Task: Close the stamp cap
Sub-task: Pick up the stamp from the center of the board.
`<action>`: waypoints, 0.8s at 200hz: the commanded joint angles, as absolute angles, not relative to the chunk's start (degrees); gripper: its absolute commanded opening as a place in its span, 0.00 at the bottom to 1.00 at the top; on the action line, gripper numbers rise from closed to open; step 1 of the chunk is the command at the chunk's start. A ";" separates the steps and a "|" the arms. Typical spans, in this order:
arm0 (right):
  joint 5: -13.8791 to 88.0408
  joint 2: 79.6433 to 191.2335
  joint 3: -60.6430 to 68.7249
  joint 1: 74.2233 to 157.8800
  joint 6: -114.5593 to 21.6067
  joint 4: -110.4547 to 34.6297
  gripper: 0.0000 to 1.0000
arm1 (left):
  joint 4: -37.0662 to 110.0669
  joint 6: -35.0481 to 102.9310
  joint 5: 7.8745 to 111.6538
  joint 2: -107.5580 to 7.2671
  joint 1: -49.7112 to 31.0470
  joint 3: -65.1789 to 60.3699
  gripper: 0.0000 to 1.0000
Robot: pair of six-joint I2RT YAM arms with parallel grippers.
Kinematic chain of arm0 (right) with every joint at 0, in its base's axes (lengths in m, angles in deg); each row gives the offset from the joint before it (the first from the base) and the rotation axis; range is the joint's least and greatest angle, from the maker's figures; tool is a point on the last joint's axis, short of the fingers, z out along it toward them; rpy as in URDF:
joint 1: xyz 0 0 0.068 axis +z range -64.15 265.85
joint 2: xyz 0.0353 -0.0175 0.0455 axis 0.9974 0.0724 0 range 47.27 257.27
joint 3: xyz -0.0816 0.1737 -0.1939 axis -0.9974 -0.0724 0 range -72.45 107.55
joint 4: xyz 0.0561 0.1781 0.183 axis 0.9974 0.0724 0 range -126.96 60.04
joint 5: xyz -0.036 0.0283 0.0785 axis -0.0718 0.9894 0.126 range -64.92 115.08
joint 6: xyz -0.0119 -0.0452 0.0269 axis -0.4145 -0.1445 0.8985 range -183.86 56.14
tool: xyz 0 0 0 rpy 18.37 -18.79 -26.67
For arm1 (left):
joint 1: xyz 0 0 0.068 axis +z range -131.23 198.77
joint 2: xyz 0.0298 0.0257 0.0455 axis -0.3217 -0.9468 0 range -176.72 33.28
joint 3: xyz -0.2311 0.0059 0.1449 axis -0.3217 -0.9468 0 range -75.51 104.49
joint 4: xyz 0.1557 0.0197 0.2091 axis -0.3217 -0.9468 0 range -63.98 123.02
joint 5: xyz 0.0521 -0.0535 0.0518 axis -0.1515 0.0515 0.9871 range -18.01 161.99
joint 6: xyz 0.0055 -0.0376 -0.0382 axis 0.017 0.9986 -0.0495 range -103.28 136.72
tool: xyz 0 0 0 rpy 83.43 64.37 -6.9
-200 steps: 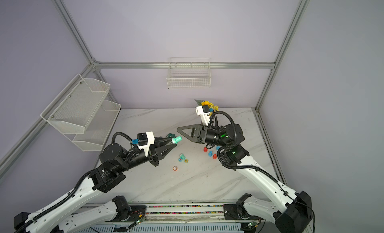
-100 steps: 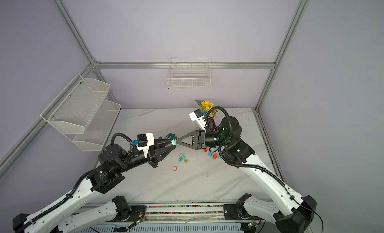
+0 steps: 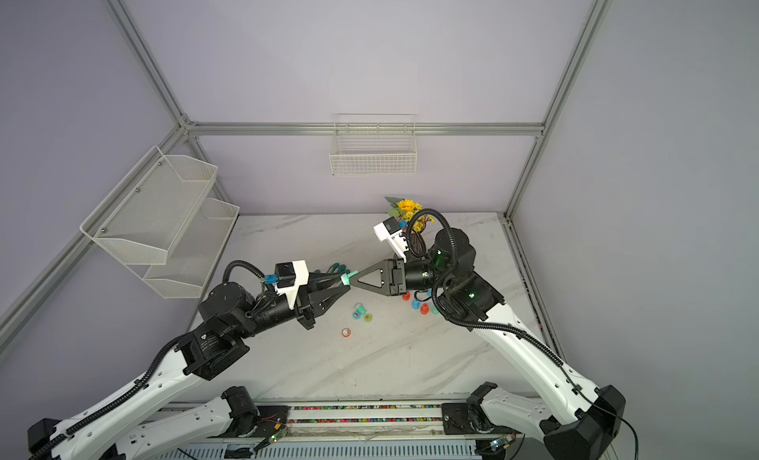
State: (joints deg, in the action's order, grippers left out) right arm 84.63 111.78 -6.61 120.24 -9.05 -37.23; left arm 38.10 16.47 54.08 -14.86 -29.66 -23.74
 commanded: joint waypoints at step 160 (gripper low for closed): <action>83.51 111.35 -6.18 120.39 -6.35 -41.73 0.04 | 39.71 14.25 58.50 -13.66 -29.75 -23.28 0.40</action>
State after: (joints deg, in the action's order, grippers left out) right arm 83.87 112.00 -6.04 120.24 -7.35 -38.55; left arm 38.25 16.47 54.23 -14.59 -29.74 -23.74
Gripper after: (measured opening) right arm 0.214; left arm 0.296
